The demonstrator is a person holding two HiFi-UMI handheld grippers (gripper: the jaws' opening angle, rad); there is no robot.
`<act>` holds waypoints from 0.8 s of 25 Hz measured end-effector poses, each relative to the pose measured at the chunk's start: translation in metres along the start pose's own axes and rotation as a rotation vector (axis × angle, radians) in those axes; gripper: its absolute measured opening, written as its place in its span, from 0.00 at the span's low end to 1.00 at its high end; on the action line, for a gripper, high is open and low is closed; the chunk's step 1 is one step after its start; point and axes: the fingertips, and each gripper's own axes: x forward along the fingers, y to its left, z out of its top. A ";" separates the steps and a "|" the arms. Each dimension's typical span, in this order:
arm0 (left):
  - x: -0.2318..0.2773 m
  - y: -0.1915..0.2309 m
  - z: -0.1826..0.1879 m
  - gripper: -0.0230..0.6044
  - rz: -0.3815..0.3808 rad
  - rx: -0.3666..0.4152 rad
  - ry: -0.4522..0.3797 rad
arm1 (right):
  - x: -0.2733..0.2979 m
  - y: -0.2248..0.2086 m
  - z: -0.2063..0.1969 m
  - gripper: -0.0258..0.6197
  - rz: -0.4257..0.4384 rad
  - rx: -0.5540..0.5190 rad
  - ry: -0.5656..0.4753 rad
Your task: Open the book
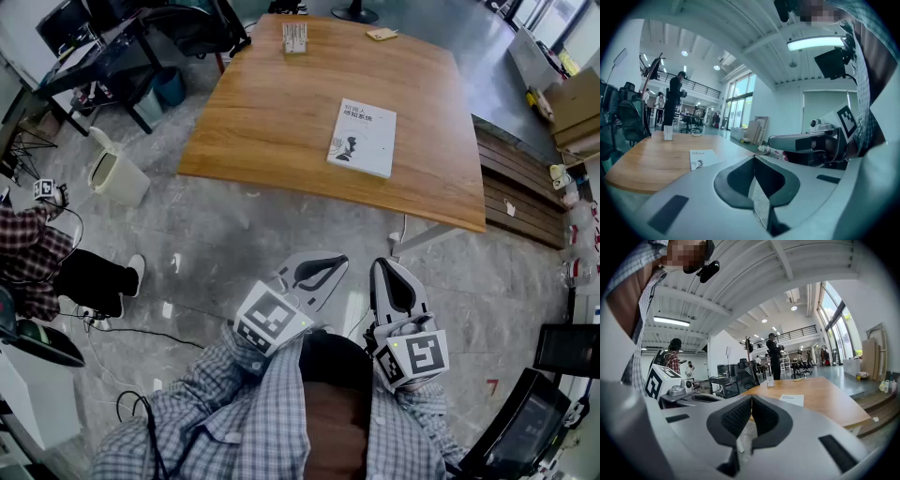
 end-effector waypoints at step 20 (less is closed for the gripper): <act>0.000 0.006 -0.001 0.04 0.018 0.018 0.000 | 0.005 -0.006 0.004 0.07 0.003 0.019 -0.031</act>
